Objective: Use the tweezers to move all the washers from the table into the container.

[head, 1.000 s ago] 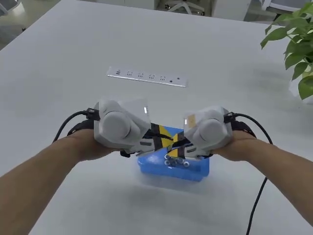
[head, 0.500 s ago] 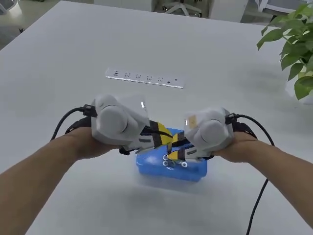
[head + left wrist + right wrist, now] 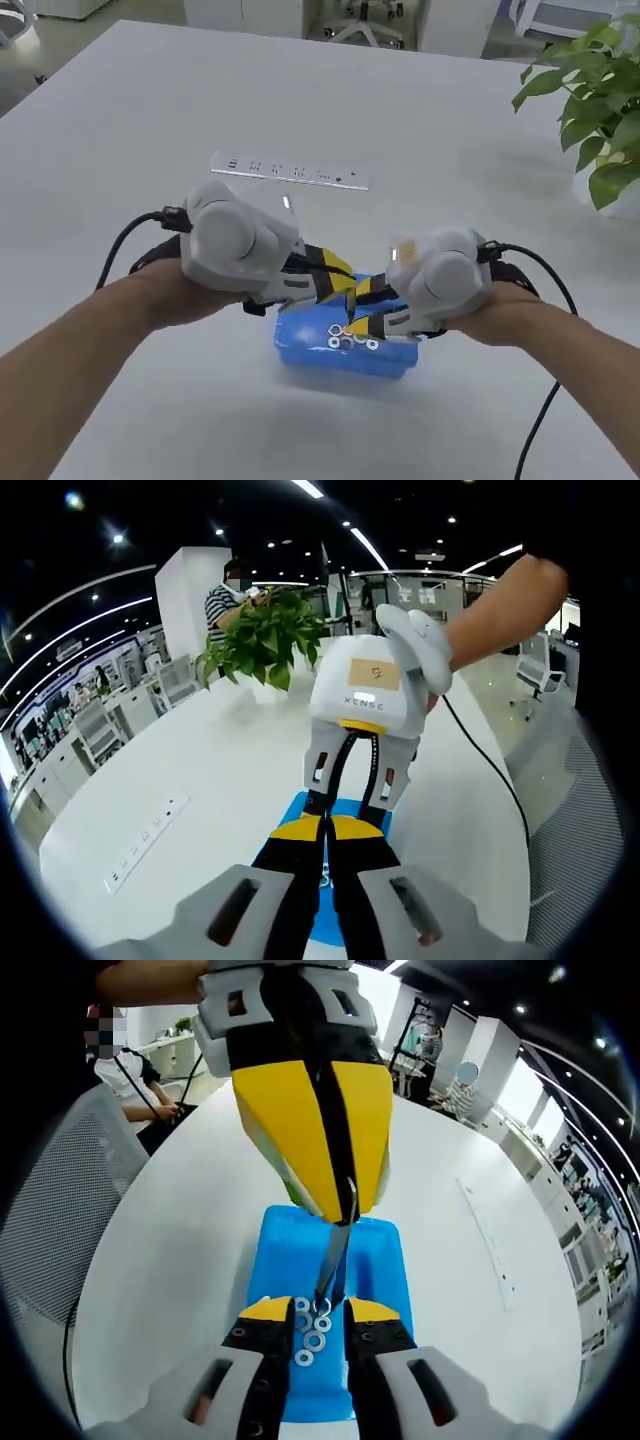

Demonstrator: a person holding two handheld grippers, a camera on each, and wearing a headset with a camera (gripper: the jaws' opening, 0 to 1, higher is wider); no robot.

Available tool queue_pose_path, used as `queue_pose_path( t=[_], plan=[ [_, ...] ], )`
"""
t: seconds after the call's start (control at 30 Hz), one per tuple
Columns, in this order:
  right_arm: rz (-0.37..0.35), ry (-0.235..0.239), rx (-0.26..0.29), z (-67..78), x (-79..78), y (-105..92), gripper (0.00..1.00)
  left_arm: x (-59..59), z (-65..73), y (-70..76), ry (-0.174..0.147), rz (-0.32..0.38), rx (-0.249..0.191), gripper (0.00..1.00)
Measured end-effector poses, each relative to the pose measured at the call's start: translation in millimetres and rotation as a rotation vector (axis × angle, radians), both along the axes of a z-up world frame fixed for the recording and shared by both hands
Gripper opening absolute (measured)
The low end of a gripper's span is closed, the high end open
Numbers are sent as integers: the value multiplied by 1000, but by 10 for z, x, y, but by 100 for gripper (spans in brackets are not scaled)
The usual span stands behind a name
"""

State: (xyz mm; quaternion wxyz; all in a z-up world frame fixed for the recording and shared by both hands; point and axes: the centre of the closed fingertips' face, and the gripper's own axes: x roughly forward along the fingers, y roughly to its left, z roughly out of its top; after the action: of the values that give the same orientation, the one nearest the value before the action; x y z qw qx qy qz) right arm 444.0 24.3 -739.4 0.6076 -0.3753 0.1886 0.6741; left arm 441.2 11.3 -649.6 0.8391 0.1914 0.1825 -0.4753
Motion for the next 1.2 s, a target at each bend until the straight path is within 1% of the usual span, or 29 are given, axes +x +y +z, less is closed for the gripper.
queue_pose_path(
  t=[0.17,0.27,0.33,0.47,0.53,0.63,0.67,0.7,0.77,0.93,0.97,1.0,1.2],
  plan=[
    [-35,-6,27,116,-57,-91,23,-42,93,-26,4,5,-21,4],
    [-56,-7,39,166,-83,-143,24,-86,121,-54,6,2,-22,4],
    [-85,-3,45,201,-91,-197,27,-113,139,-71,5,0,-24,4],
    [-122,-4,63,269,-116,-308,28,-162,187,-92,4,0,-31,4],
    [-158,7,80,310,-121,-363,30,-183,206,-93,3,0,-32,4],
    [-193,13,100,363,-135,-431,33,-213,230,-90,1,0,-33,4],
    [-214,26,112,379,-141,-454,34,-223,236,-87,1,0,-32,4],
    [-222,27,114,389,-144,-475,36,-226,241,-84,0,1,-31,4],
    [-256,43,137,426,-149,-511,39,-241,257,-79,-1,1,-31,4],
    [-302,57,160,468,-176,-615,46,-280,277,-74,3,-1,-33,4],
    [-323,69,177,489,-185,-634,48,-294,281,-76,4,-3,-32,4],
    [-331,72,182,494,-187,-653,49,-309,285,-81,6,-7,-34,4],
    [-357,71,205,527,-274,-773,49,-396,305,-141,11,-35,-39,4]
  ],
)
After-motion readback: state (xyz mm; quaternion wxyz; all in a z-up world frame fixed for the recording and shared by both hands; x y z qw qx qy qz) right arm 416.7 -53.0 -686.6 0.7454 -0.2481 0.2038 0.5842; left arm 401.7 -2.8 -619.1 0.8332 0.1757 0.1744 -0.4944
